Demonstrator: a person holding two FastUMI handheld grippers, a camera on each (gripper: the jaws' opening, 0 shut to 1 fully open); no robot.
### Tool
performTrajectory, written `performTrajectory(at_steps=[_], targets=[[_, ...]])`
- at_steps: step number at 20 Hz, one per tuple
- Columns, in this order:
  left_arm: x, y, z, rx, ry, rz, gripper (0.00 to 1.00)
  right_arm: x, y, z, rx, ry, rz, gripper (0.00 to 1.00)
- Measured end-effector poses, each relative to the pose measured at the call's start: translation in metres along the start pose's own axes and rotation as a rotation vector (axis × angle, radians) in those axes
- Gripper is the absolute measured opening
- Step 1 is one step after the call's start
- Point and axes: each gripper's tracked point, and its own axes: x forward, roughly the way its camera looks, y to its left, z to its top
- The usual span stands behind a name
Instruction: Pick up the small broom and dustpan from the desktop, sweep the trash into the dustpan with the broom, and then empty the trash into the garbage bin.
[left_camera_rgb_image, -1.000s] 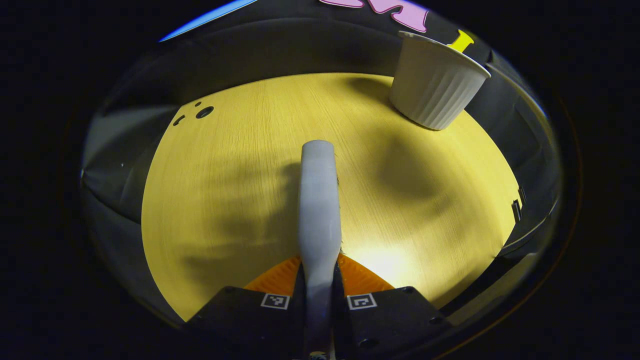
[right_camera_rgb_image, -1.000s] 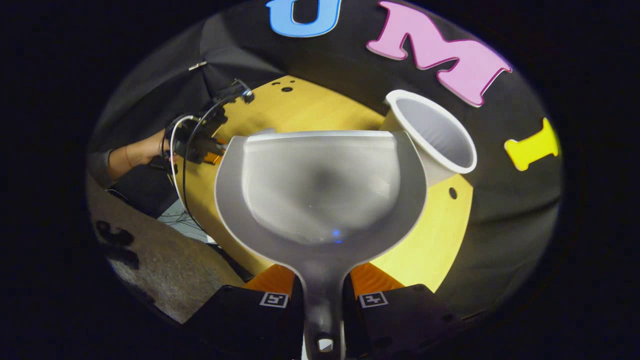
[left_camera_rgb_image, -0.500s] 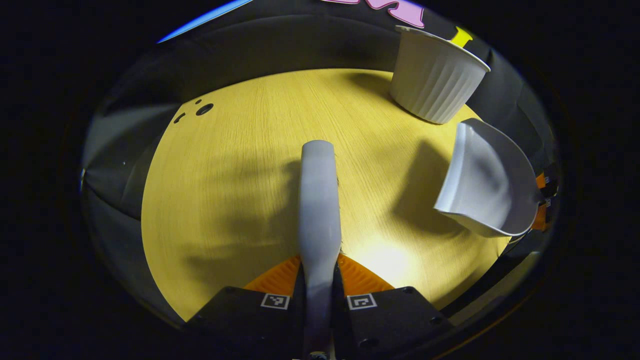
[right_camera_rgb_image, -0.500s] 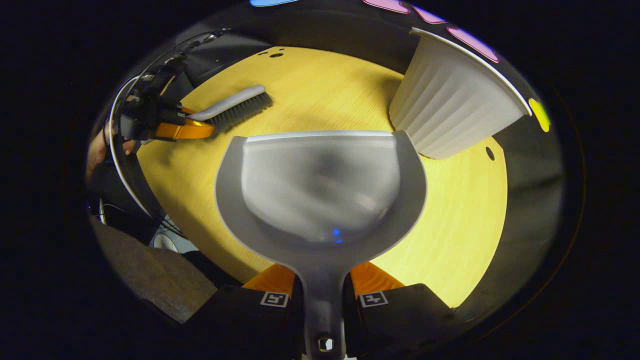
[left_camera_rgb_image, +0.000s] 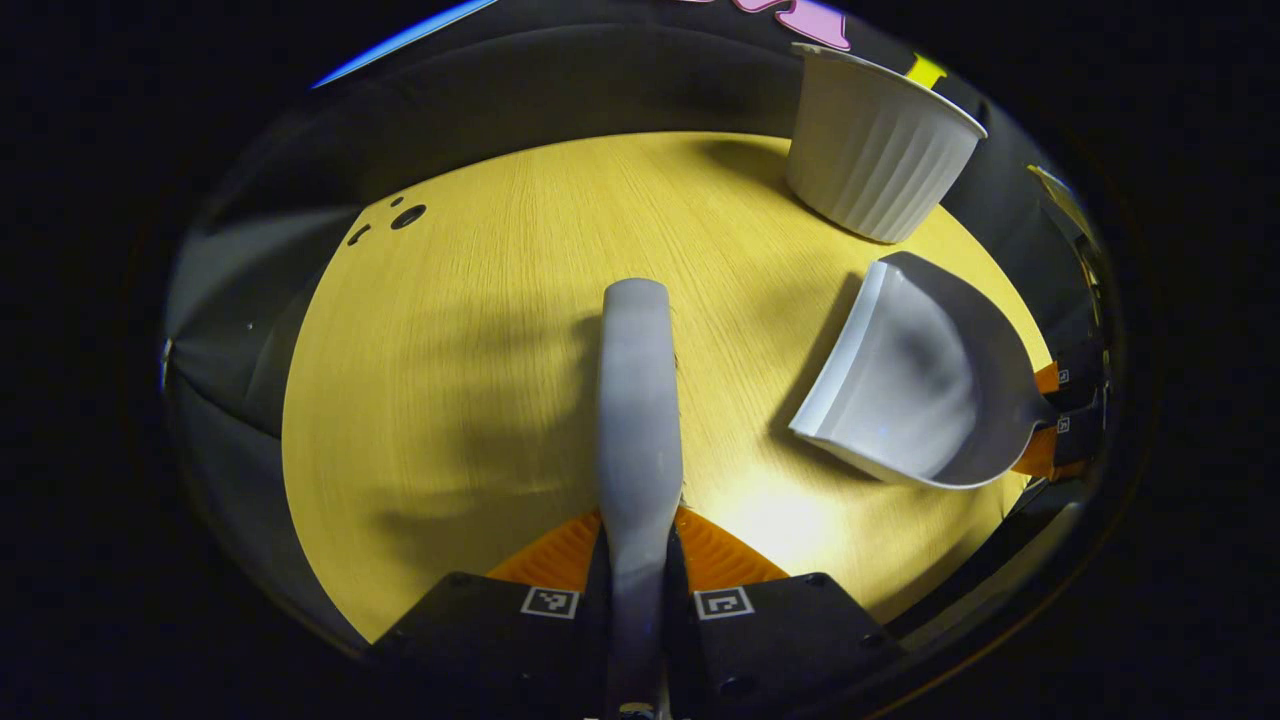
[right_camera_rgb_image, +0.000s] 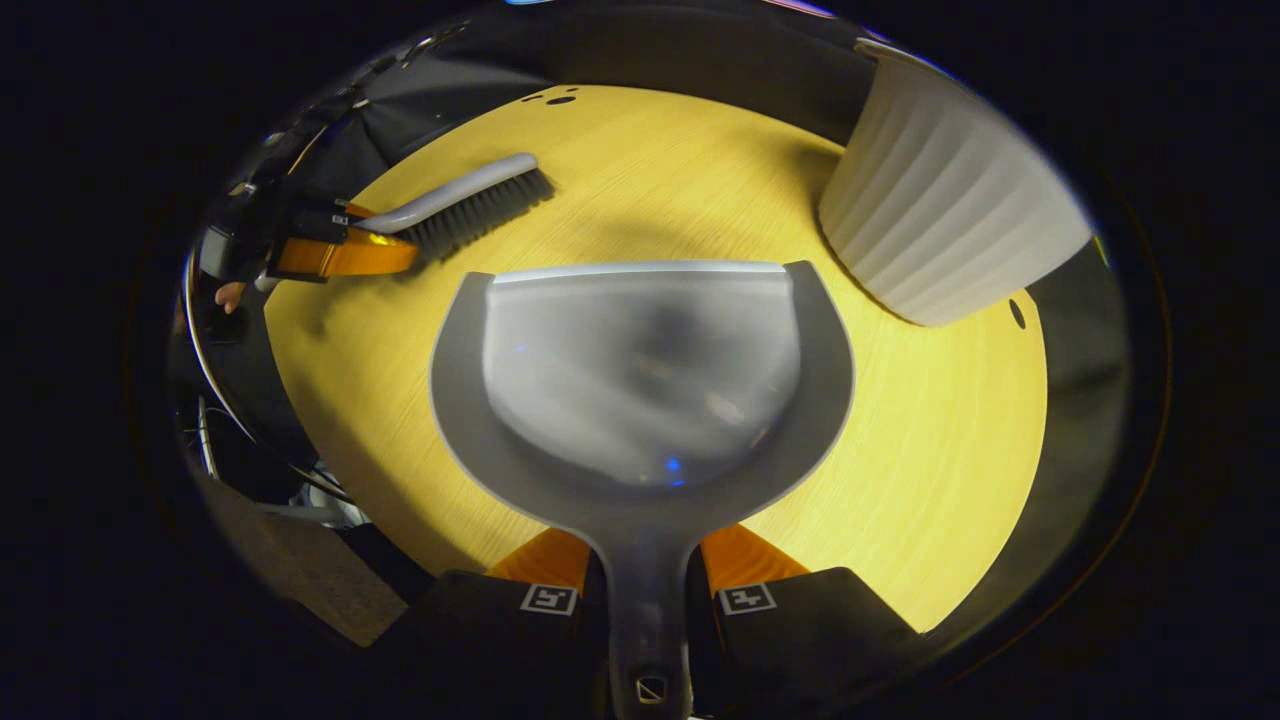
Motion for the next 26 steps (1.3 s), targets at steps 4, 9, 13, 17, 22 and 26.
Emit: performTrajectory(at_steps=[4,9,13,17,22,26], targets=[[0.000,0.001,-0.001,0.008,0.011,0.023,0.28,0.001,-0.001,-0.004,-0.041,0.016,-0.008,0.36],[0.000,0.003,-0.002,0.026,0.025,0.044,0.29,0.002,0.000,-0.007,0.000,0.026,0.014,0.37],[0.000,0.001,-0.005,0.034,0.054,0.022,0.30,0.001,0.000,-0.006,-0.002,0.027,0.006,0.38],[-0.003,-0.005,-0.001,0.066,0.038,0.024,0.34,-0.010,-0.002,-0.009,0.002,0.020,0.015,0.43],[-0.020,-0.007,0.007,0.098,0.004,0.033,0.48,-0.035,0.000,-0.002,0.058,-0.018,0.051,0.45],[-0.042,-0.009,0.014,0.103,-0.026,0.023,0.55,-0.071,-0.004,0.009,0.086,-0.087,0.049,0.36]])
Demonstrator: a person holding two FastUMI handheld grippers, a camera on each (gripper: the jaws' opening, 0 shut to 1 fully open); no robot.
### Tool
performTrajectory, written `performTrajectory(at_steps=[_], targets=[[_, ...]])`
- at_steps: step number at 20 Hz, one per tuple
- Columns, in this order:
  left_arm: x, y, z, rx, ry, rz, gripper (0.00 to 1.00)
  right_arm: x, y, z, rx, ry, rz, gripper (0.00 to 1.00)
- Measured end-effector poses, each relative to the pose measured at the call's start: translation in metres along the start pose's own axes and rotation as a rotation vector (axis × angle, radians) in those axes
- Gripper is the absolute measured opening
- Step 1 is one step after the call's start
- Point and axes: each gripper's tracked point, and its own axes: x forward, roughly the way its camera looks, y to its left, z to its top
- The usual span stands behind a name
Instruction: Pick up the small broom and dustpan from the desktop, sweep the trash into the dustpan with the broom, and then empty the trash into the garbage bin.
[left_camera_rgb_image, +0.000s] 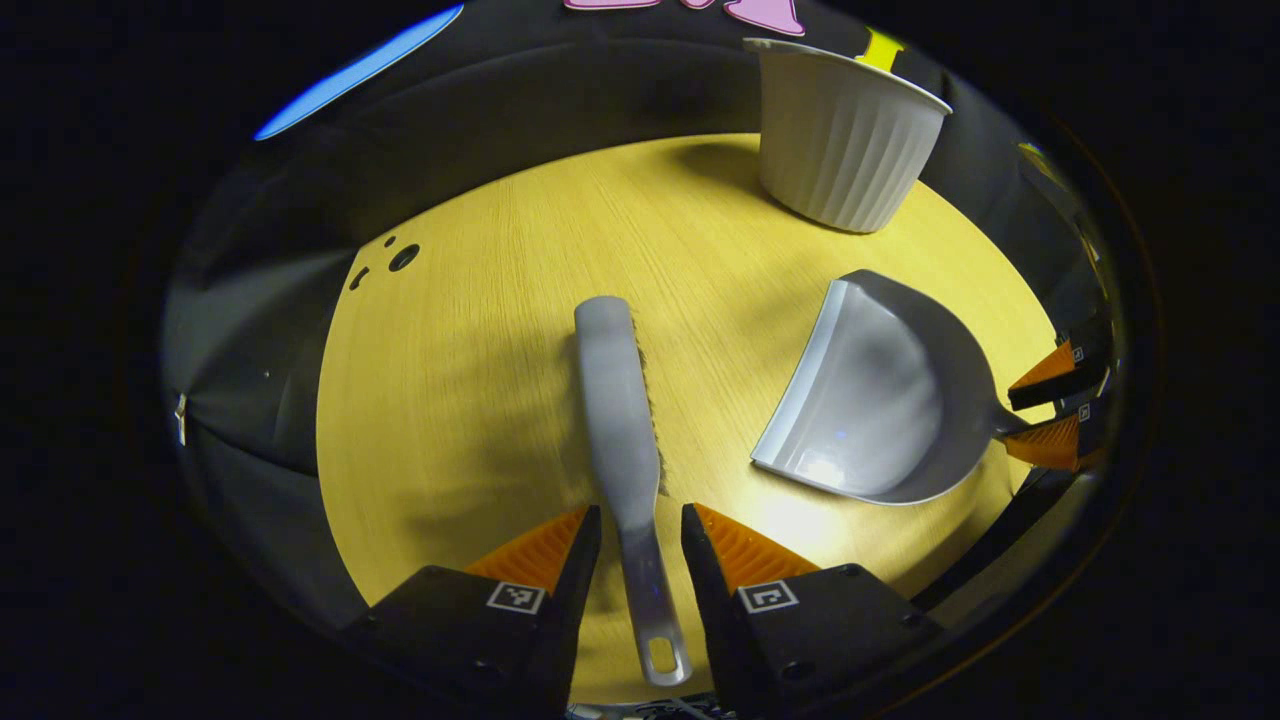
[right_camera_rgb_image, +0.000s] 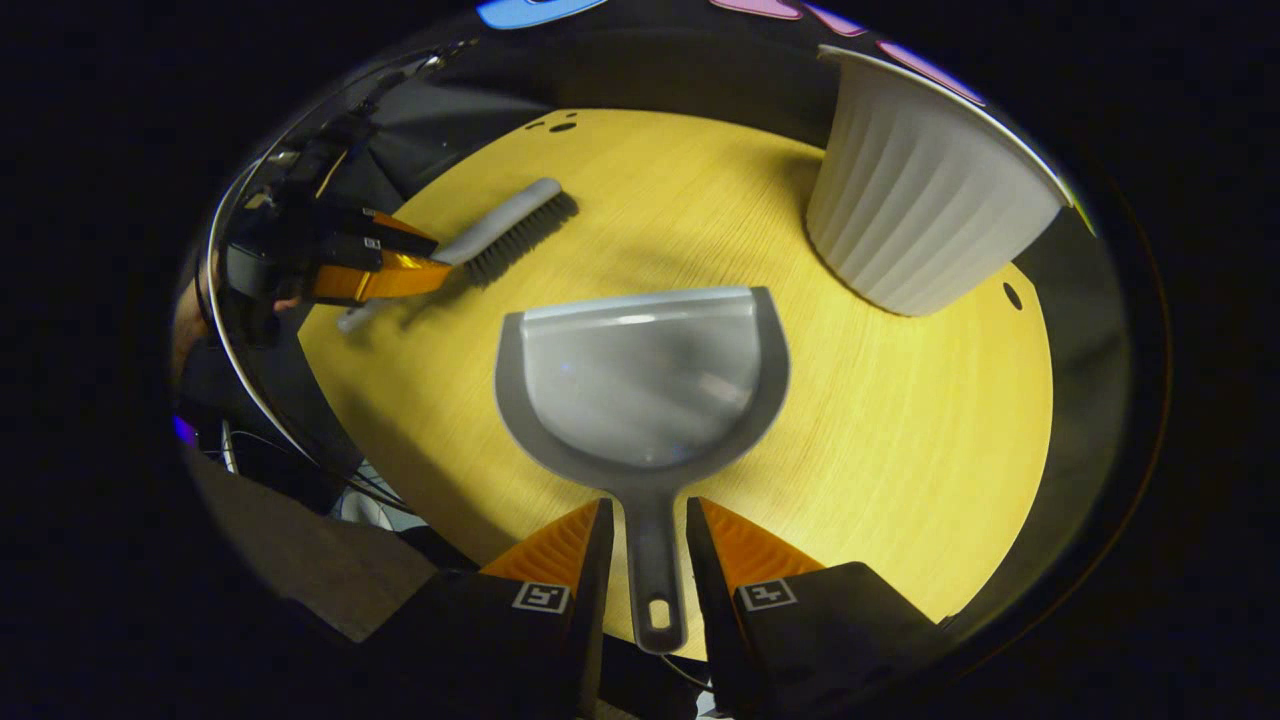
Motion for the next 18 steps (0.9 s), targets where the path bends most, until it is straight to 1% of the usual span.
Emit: performTrajectory(at_steps=[1,2,3,4,7,11,13,15,16,18], targets=[[-0.007,0.000,0.003,-0.004,-0.015,0.001,0.56,-0.011,-0.002,0.004,0.009,-0.023,-0.003,0.46],[-0.015,0.001,0.007,-0.010,-0.035,0.005,0.57,-0.022,-0.004,0.011,0.019,-0.051,-0.005,0.46],[-0.023,0.001,0.013,-0.020,-0.063,0.008,0.58,-0.033,-0.005,0.018,0.028,-0.086,-0.005,0.36],[-0.033,0.002,0.021,-0.030,-0.101,0.011,0.58,-0.045,-0.006,0.027,0.035,-0.124,-0.009,0.47],[-0.069,0.006,0.052,-0.047,-0.244,0.029,0.61,-0.079,-0.012,0.054,0.058,-0.244,-0.031,0.51],[-0.122,0.005,0.098,-0.051,-0.450,0.029,0.62,-0.124,-0.026,0.090,0.109,-0.401,-0.095,0.54],[-0.145,0.000,0.119,-0.059,-0.544,0.011,0.63,-0.146,-0.031,0.107,0.123,-0.485,-0.135,0.59],[-0.162,-0.006,0.135,-0.047,-0.632,-0.007,0.64,-0.165,-0.033,0.119,0.126,-0.568,-0.171,0.65],[-0.172,-0.010,0.144,-0.032,-0.678,-0.019,0.64,-0.175,-0.033,0.124,0.125,-0.601,-0.192,0.71],[-0.189,-0.022,0.155,-0.019,-0.744,-0.049,0.66,-0.193,-0.034,0.132,0.130,-0.654,-0.231,0.77]])
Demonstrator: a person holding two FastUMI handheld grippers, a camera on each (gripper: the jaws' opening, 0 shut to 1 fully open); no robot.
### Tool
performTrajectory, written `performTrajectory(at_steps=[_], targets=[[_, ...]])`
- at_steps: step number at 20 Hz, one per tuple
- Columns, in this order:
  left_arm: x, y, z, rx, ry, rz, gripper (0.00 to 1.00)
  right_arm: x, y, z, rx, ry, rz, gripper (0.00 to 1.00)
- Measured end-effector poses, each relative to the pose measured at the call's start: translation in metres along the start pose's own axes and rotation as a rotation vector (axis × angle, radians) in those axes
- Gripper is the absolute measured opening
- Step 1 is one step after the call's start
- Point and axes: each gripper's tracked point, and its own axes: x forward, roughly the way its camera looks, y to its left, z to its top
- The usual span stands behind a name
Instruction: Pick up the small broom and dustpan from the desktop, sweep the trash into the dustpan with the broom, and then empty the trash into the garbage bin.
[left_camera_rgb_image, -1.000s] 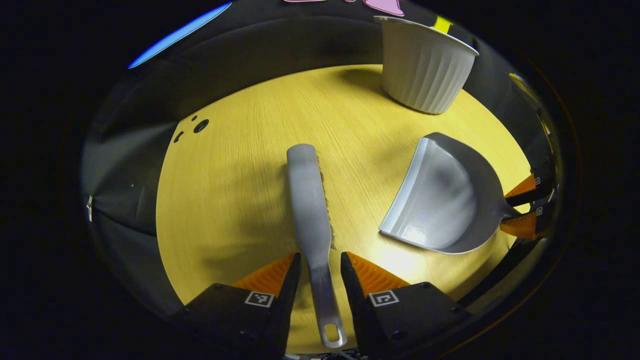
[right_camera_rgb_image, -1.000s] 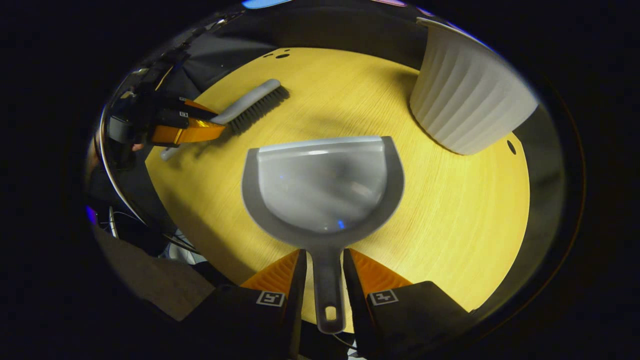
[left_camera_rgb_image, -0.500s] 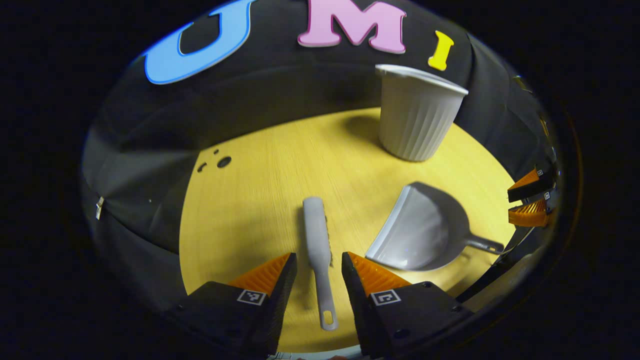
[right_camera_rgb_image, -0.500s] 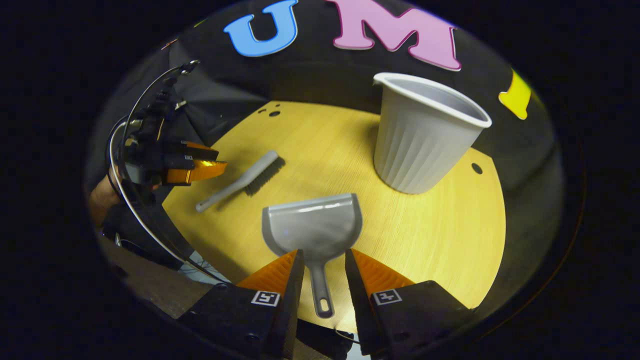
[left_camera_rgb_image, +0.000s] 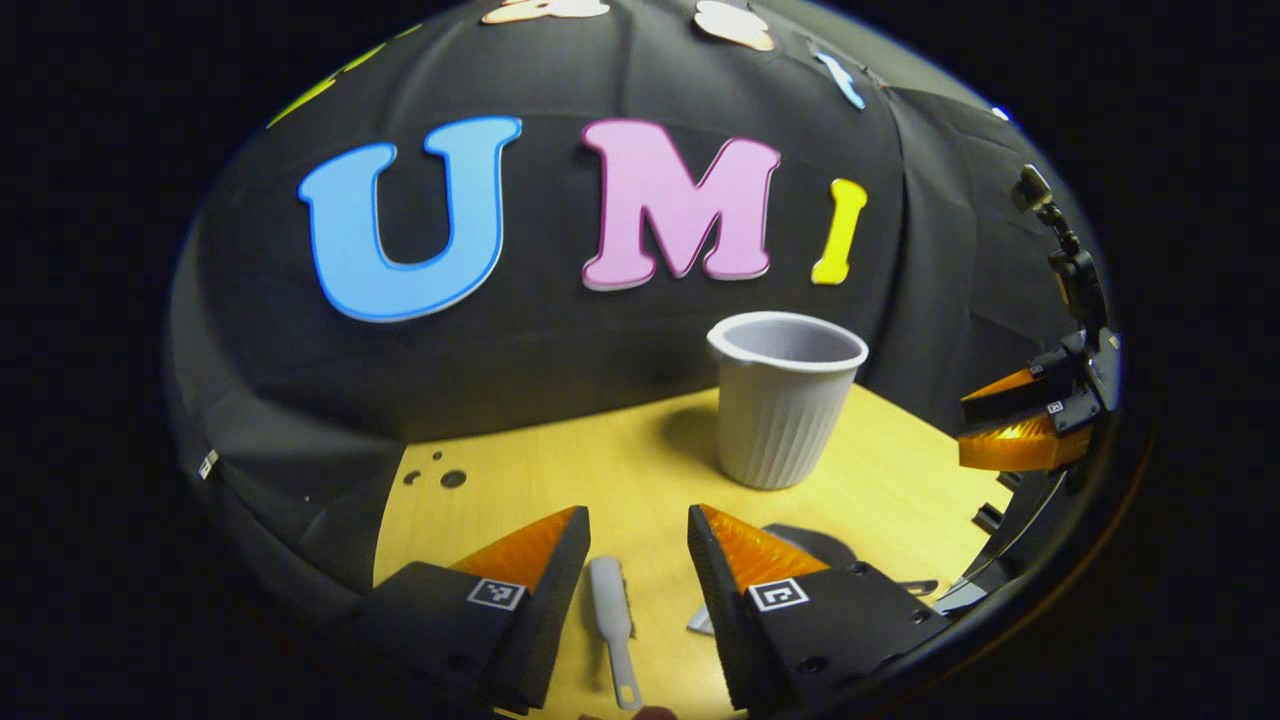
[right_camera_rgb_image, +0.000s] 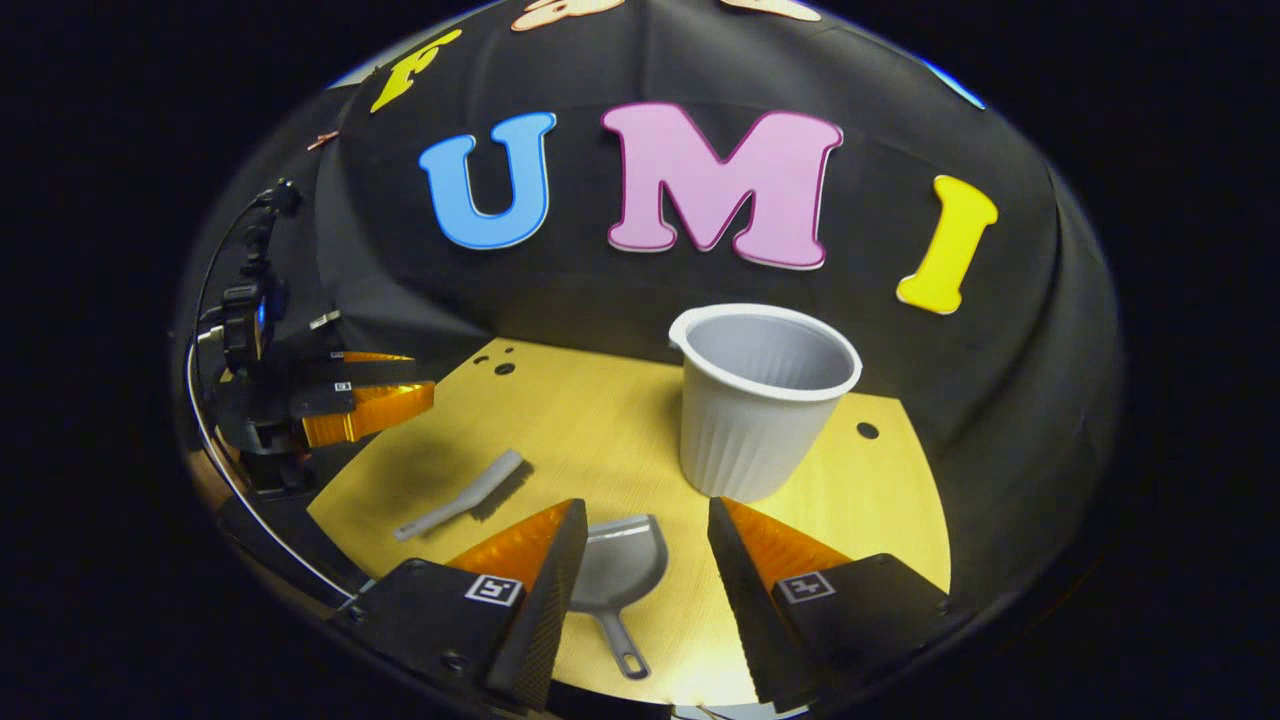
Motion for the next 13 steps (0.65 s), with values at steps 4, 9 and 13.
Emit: performTrajectory(at_steps=[4,9,13], targets=[[-0.013,-0.017,0.027,-0.063,-0.094,-0.031,0.77,-0.011,-0.006,0.026,0.010,-0.091,-0.030,0.99],[-0.019,-0.018,0.051,-0.054,-0.171,0.020,0.84,-0.025,-0.023,0.059,0.011,-0.188,-0.048,0.98],[-0.013,-0.045,0.067,-0.061,-0.181,0.034,0.84,-0.030,-0.040,0.064,0.013,-0.212,-0.012,0.98]])
